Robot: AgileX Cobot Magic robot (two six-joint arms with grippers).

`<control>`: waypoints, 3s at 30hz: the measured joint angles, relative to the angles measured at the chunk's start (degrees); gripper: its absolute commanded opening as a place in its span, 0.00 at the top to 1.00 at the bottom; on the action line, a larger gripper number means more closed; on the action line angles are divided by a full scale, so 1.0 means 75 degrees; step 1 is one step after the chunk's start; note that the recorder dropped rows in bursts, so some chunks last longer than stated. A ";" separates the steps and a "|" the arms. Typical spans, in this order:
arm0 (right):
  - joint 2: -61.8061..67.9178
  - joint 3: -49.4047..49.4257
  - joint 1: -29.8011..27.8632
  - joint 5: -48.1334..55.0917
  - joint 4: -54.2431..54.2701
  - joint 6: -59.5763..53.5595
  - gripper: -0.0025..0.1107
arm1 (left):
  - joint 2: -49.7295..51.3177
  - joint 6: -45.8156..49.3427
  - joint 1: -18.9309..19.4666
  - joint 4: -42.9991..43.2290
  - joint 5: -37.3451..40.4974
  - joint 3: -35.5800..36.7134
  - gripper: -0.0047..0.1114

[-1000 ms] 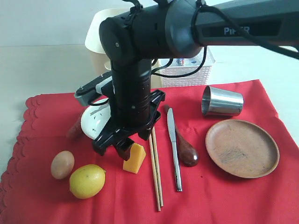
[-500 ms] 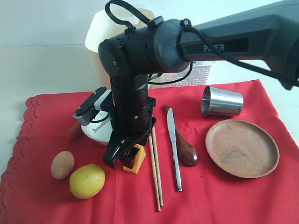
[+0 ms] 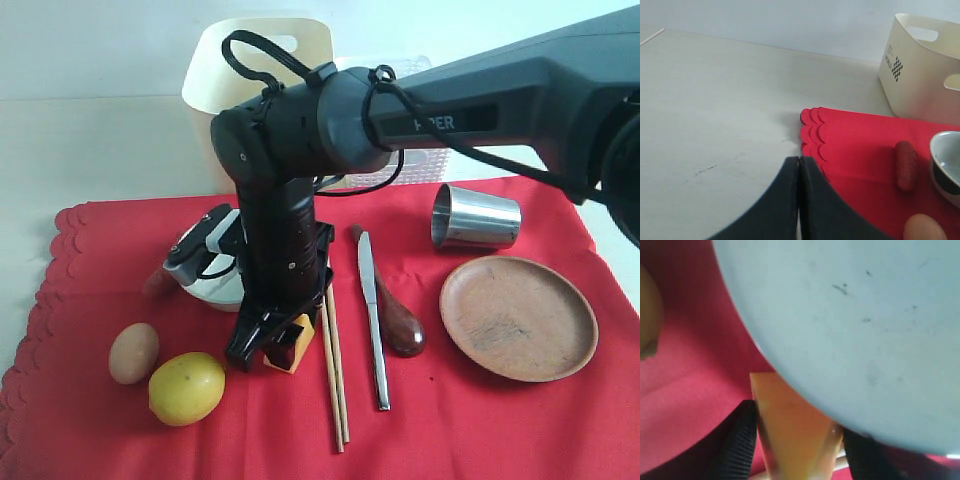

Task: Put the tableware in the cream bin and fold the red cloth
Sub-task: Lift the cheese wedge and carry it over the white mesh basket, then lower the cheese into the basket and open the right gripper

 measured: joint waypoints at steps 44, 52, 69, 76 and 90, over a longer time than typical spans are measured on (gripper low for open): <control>-0.3147 -0.1474 -0.0812 -0.0035 -0.1109 0.1993 0.98 | 0.0000 0.0000 0.0000 0.0000 0.0000 0.0000 0.96; -0.3102 -0.1474 -0.1635 -0.0438 -0.1109 0.2185 0.98 | 0.0000 0.0000 0.0000 0.0000 0.0000 0.0000 0.96; -0.1277 -0.1612 -0.3073 -0.1499 -0.1109 0.2530 0.98 | 0.0000 0.0000 0.0000 0.0000 0.0000 0.0000 0.96; -0.0342 -0.2272 -0.3538 -0.1651 -0.1109 0.2788 0.98 | 0.0000 0.0000 0.0000 0.0000 0.0000 0.0000 0.96; 0.1063 -0.3477 -0.3797 -0.1810 -0.0683 0.2922 0.98 | 0.0000 0.0000 0.0000 0.0000 0.0000 0.0000 0.96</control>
